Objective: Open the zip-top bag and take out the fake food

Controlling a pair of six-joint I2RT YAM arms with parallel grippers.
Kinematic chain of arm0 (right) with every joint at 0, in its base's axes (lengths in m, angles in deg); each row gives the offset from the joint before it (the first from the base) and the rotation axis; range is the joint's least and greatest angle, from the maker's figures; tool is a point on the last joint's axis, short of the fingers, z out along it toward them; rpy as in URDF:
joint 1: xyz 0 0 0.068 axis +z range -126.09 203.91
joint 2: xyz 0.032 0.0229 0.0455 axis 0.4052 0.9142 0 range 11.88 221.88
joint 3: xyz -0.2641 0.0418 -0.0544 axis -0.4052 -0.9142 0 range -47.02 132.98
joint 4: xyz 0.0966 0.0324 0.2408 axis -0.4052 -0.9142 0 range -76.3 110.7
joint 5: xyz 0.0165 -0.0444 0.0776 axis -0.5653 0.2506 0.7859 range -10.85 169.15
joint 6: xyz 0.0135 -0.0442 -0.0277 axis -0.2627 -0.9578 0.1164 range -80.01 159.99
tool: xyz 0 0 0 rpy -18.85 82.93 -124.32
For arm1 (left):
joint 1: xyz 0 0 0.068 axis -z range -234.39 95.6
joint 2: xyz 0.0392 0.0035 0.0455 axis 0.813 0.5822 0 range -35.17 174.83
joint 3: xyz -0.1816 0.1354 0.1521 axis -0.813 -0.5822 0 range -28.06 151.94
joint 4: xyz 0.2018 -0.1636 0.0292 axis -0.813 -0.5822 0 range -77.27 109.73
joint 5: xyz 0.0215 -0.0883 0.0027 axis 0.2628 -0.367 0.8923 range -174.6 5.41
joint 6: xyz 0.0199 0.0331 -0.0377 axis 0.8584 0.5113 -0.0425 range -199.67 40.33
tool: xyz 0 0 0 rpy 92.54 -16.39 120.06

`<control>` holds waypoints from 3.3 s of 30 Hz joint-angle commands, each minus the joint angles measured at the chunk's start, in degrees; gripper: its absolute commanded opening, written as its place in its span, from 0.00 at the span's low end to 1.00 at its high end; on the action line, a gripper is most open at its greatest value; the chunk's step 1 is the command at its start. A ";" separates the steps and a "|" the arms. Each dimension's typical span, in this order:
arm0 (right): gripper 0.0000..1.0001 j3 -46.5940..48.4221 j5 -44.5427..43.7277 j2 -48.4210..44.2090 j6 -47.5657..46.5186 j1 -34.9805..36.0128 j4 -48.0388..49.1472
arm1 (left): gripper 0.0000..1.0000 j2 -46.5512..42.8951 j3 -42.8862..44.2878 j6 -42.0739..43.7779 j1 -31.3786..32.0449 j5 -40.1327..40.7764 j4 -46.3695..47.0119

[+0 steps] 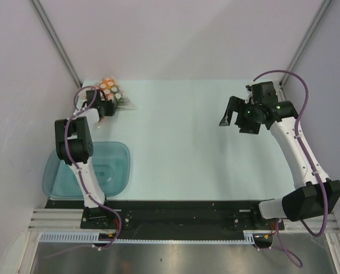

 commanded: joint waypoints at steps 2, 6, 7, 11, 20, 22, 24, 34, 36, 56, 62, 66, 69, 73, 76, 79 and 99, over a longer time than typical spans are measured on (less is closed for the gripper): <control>1.00 -0.76 -1.46 2.70 -2.52 3.58 5.35 | 0.00 0.69 5.83 11.23 0.58 -4.65 -2.68; 1.00 -0.58 -3.39 5.08 -5.95 5.51 5.70 | 0.00 -1.33 7.23 18.62 5.22 -7.46 -6.09; 1.00 -0.50 -3.40 5.43 -6.13 5.78 5.88 | 0.00 -2.30 7.15 19.67 6.29 -7.55 -7.67; 1.00 -1.46 -2.08 5.52 -7.71 8.06 7.54 | 0.00 -7.92 0.66 20.39 12.79 -8.08 -8.04; 1.00 -7.25 -1.56 4.99 -6.59 10.27 11.49 | 0.00 -13.91 -5.94 15.21 32.72 -12.64 -5.59; 1.00 -12.52 -0.24 4.03 -1.32 8.08 15.97 | 0.00 -13.29 -6.47 14.77 35.64 -14.05 -4.35; 1.00 -16.73 5.02 3.94 5.36 5.88 18.26 | 0.00 -12.33 -6.47 14.59 39.42 -15.19 -5.22; 1.00 -22.64 6.79 -0.10 7.32 1.74 16.96 | 0.86 -19.07 -8.23 35.64 42.95 -18.36 -13.39; 1.00 -22.91 7.06 -1.15 6.27 2.00 16.61 | 0.84 -21.37 -9.72 39.27 41.99 -19.93 -13.40; 1.00 -26.33 10.67 -11.70 2.13 2.53 14.05 | 0.57 -9.79 -2.26 70.14 20.54 -27.49 -35.02; 1.00 -27.21 10.75 -12.23 2.83 2.88 14.05 | 0.62 -4.25 0.03 67.33 20.62 -30.92 -35.55; 1.00 -27.65 10.58 -12.41 2.66 3.67 14.67 | 0.60 -2.74 -1.02 65.13 21.15 -33.74 -31.79; 1.00 -27.48 10.75 -12.06 2.65 4.28 14.76 | 0.55 -2.13 -2.25 61.54 21.15 -36.81 -27.84; 1.00 -27.39 10.49 -11.97 3.01 5.16 15.46 | 0.39 -2.04 -3.57 59.15 21.41 -37.79 -25.09; 1.00 -27.21 10.40 -11.71 3.45 6.30 15.90 | 0.17 -2.92 -4.36 58.80 21.59 -37.79 -24.13; 1.00 -27.21 9.61 -11.27 3.10 7.79 16.34 | 0.03 -5.46 -5.59 58.10 21.77 -37.70 -23.33; 0.98 -33.81 -19.22 -21.46 -27.65 40.50 40.24 | 0.00 -33.68 -12.28 19.27 37.94 -24.08 -33.43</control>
